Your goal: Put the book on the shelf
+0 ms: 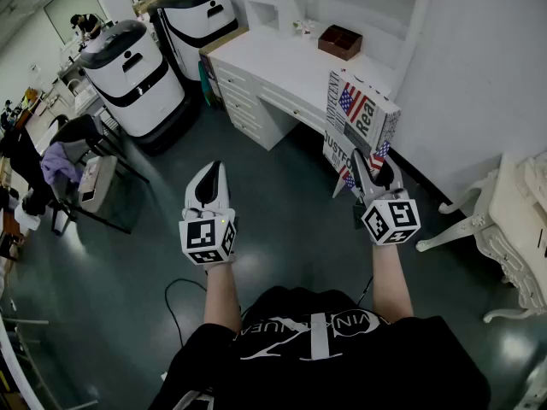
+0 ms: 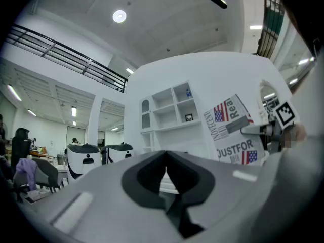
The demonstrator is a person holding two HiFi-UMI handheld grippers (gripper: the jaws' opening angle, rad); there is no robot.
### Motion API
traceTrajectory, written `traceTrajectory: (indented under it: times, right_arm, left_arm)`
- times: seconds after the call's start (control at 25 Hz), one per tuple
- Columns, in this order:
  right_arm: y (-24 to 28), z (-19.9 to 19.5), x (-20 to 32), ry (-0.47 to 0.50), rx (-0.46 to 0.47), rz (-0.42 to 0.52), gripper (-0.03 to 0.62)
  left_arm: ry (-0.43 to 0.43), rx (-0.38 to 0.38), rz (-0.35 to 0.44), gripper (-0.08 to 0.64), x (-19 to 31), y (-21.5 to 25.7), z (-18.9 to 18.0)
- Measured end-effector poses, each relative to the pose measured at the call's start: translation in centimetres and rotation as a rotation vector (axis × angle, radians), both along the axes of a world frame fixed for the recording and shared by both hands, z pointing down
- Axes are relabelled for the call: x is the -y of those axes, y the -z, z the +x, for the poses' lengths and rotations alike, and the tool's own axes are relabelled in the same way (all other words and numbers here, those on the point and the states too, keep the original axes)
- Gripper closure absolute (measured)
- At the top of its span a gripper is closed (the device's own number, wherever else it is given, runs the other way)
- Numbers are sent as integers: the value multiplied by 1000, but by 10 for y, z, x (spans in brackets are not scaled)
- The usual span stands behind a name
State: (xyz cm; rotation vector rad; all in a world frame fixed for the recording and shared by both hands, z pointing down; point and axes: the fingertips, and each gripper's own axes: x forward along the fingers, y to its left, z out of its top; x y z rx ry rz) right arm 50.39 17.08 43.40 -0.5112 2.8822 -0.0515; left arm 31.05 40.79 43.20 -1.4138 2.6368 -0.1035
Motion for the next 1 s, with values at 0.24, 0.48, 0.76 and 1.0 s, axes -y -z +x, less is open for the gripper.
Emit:
traceTrajectory:
  times: [0.24,0.48,0.76,1.0]
  right_arm:
    - [-2,0,1,4,0,-9,434]
    - [-5,0,2,19,-9,-18,434]
    - [-18,-6,11,34,-1,-38,434]
    - [-27,-20,35,19,22,-37,434]
  left_arm:
    - [9,-16,3,560,-2,-3,0]
    - [10,-29,-1,560,-1,-5,4]
    - [14,-59,-6,560,10,-25,-6]
    - [-6,-52,9,560,44,-38,-28]
